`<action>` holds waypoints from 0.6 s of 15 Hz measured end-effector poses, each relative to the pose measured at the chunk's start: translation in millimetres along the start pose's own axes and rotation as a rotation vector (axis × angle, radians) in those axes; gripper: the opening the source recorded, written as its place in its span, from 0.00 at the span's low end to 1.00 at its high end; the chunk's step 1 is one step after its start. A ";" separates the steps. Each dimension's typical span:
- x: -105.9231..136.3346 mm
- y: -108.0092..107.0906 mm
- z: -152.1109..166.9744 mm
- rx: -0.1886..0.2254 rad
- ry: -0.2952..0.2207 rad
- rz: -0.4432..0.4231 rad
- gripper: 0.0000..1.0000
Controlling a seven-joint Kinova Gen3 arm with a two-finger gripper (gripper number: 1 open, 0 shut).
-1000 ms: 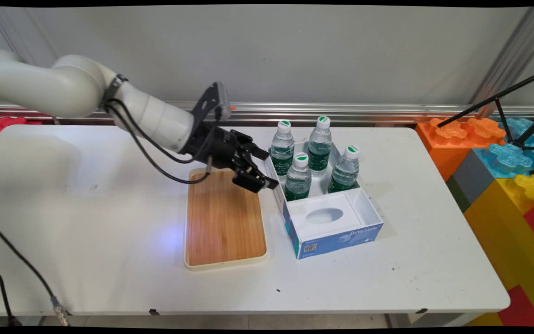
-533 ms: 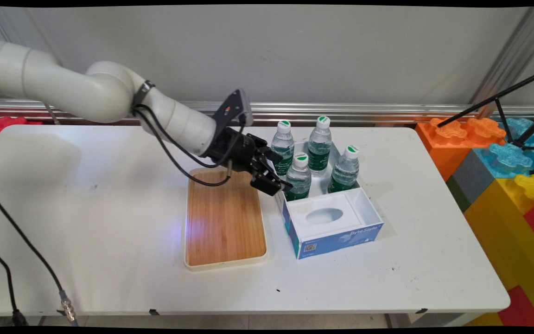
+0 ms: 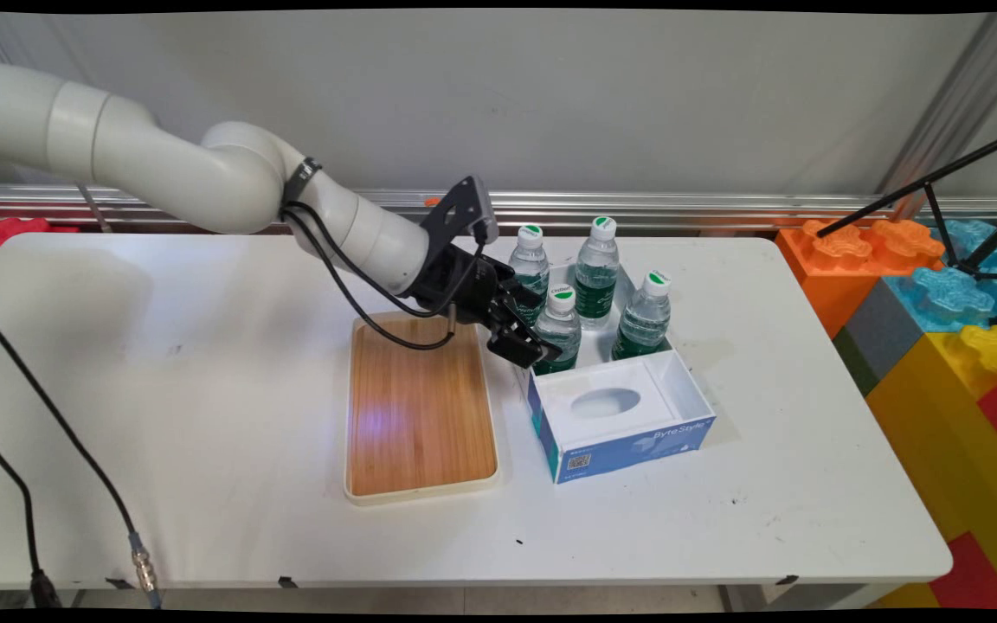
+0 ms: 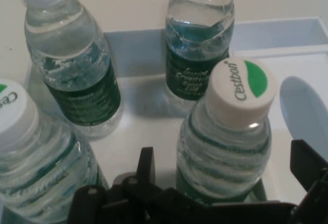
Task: Pick up the green bottle from the white box
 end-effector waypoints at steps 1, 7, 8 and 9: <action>0.7 0.0 1.9 0.000 -0.001 -0.001 1.00; 3.5 1.1 13.2 -0.005 -0.002 -0.015 1.00; 3.7 1.4 14.5 -0.006 -0.002 -0.016 1.00; 4.0 1.5 16.0 -0.006 -0.001 -0.018 1.00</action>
